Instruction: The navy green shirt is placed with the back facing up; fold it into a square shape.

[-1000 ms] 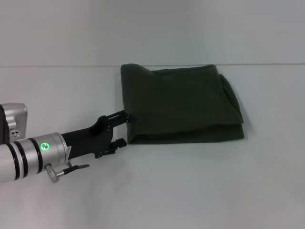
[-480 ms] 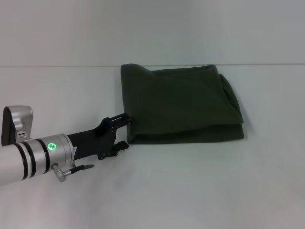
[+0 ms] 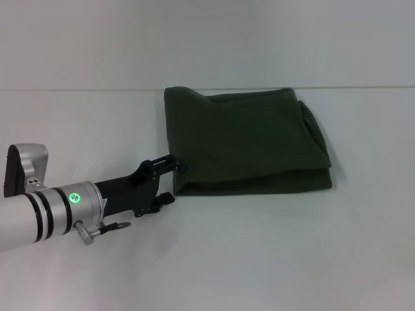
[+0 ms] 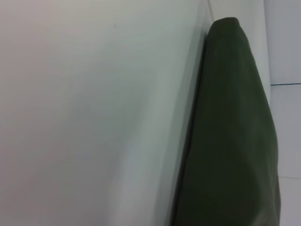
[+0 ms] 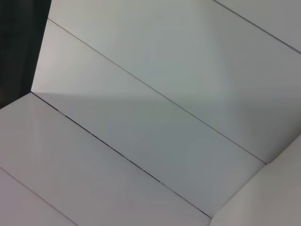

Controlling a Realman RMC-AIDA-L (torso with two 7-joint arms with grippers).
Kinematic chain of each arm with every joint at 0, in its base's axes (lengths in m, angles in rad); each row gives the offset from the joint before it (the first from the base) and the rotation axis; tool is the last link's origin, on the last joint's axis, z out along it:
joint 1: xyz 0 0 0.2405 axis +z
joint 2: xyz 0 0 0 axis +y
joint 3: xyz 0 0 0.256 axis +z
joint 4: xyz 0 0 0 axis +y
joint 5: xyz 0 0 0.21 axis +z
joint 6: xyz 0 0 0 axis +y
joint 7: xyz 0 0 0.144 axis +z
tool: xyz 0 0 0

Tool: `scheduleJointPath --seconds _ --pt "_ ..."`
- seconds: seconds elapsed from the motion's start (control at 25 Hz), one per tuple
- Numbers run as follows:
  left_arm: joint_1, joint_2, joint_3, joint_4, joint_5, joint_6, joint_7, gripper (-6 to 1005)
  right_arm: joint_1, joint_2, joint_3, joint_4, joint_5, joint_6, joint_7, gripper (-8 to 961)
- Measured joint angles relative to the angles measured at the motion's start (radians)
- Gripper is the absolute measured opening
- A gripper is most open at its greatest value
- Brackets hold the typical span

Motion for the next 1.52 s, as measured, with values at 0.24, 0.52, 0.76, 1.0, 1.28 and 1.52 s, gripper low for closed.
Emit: scheduleJointPath --seconds 0.24,0.52,0.76,1.0,1.28,1.52 --pt "-0.009 0.002 0.0 -0.014 -0.001 -0.016 -0.001 873 -0.002 0.0 0.015 0.0 0.0 -0.015 0.0 914" --pt "-0.031 -0.001 0.01 -0.019 0.001 -0.032 0.007 873 -0.002 0.0 0.018 0.002 0.0 -0.021 0.0 914" --pt "-0.035 0.0 0.021 -0.019 0.002 -0.021 0.003 873 -0.002 0.0 0.03 0.006 0.0 -0.031 0.001 914" --pt "-0.029 0.004 0.031 -0.008 0.002 -0.011 0.002 824 -0.002 0.0 0.05 0.017 0.002 -0.037 0.002 915" --pt "-0.033 0.004 0.034 -0.01 0.002 -0.024 0.001 585 -0.002 -0.001 0.052 0.027 0.003 -0.037 0.002 915" --pt "-0.027 0.005 0.034 -0.012 0.001 -0.026 0.001 354 -0.001 -0.002 0.053 0.028 0.003 -0.037 0.002 915"
